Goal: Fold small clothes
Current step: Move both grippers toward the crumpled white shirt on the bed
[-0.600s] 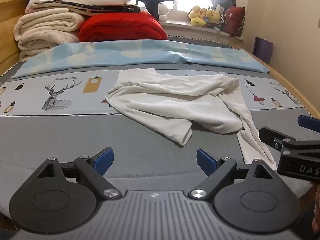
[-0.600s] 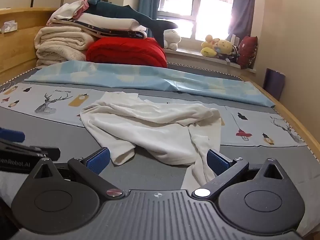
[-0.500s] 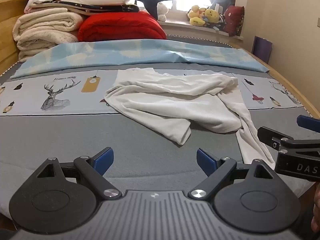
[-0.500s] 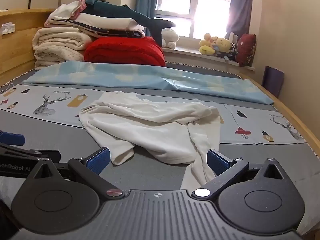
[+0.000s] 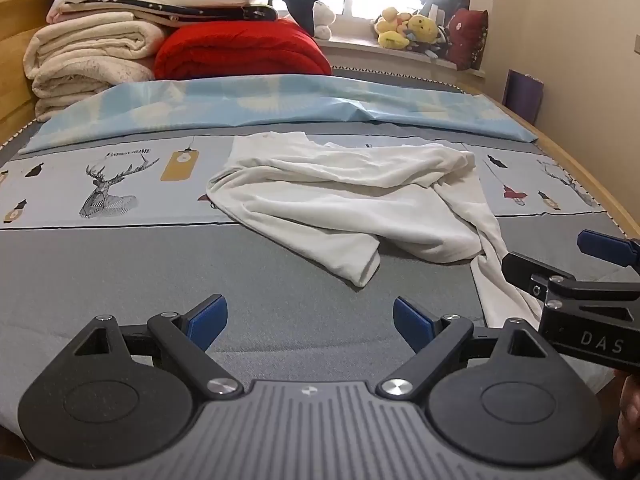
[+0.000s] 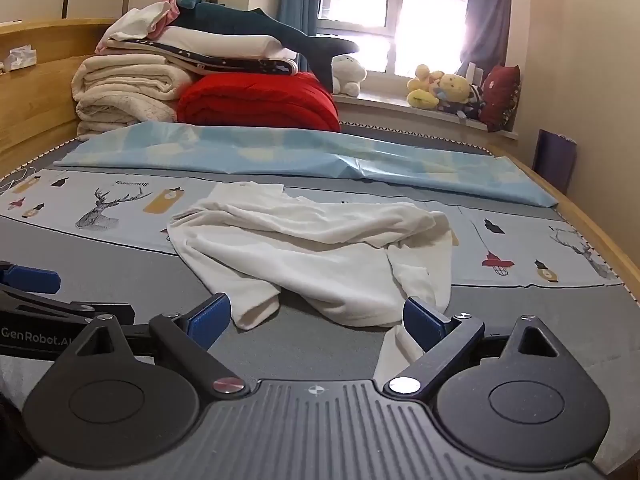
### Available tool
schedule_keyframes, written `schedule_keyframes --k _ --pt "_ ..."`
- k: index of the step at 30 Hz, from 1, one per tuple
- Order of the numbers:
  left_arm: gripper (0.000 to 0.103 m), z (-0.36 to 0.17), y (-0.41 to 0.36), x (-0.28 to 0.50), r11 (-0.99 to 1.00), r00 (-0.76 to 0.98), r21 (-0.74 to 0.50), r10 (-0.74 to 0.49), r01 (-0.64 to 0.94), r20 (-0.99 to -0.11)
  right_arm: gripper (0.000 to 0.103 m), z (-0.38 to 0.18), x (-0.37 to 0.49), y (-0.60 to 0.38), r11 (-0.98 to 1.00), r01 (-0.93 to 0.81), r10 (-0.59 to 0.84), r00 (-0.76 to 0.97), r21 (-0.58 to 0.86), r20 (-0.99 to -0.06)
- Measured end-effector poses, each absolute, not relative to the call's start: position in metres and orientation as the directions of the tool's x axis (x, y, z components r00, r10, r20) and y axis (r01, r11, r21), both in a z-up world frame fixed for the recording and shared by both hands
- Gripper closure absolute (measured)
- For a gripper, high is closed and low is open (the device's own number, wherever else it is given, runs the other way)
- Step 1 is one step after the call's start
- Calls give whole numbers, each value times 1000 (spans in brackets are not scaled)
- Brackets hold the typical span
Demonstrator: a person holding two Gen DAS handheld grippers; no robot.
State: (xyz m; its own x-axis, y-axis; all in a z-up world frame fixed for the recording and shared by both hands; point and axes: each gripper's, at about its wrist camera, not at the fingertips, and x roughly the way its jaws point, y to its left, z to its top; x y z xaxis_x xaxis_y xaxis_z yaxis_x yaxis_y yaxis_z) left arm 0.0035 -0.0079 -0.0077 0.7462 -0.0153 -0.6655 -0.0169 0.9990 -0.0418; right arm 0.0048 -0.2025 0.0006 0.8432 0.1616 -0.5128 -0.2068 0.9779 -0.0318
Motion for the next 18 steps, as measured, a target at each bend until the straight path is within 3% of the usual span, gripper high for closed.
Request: schedule_keyframes --k 18 --pt "10 -10 -8 6 999 745 -53 -28 -10 -667 7 2 2 -201 974 -223 176 847 -34 -501"
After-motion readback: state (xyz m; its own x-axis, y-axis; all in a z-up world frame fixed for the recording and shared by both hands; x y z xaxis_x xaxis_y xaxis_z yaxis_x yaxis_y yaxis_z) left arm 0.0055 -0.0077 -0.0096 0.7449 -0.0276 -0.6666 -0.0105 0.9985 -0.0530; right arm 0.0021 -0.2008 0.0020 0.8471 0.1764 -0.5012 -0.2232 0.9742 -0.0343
